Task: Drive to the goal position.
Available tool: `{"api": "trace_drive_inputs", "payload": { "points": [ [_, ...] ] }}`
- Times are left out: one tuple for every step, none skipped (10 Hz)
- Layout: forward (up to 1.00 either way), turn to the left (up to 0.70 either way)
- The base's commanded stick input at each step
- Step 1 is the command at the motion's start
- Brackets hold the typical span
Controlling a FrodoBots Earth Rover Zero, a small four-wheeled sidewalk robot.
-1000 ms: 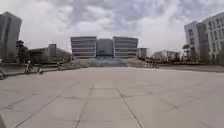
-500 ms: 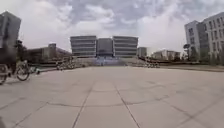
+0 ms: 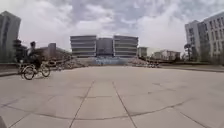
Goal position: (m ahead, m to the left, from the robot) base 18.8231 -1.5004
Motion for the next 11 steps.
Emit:
{"api": "trace_drive_inputs", "payload": {
  "points": [
    [0.70, 0.00],
    [0.70, 0.00],
    [0.70, 0.00],
    [0.70, 0.00],
    [0.70, 0.00],
    [0.70, 0.00],
    [0.70, 0.00],
    [0.70, 0.00],
    [0.70, 0.00],
    [0.70, 0.00],
    [0.70, 0.00]
  ]
}}
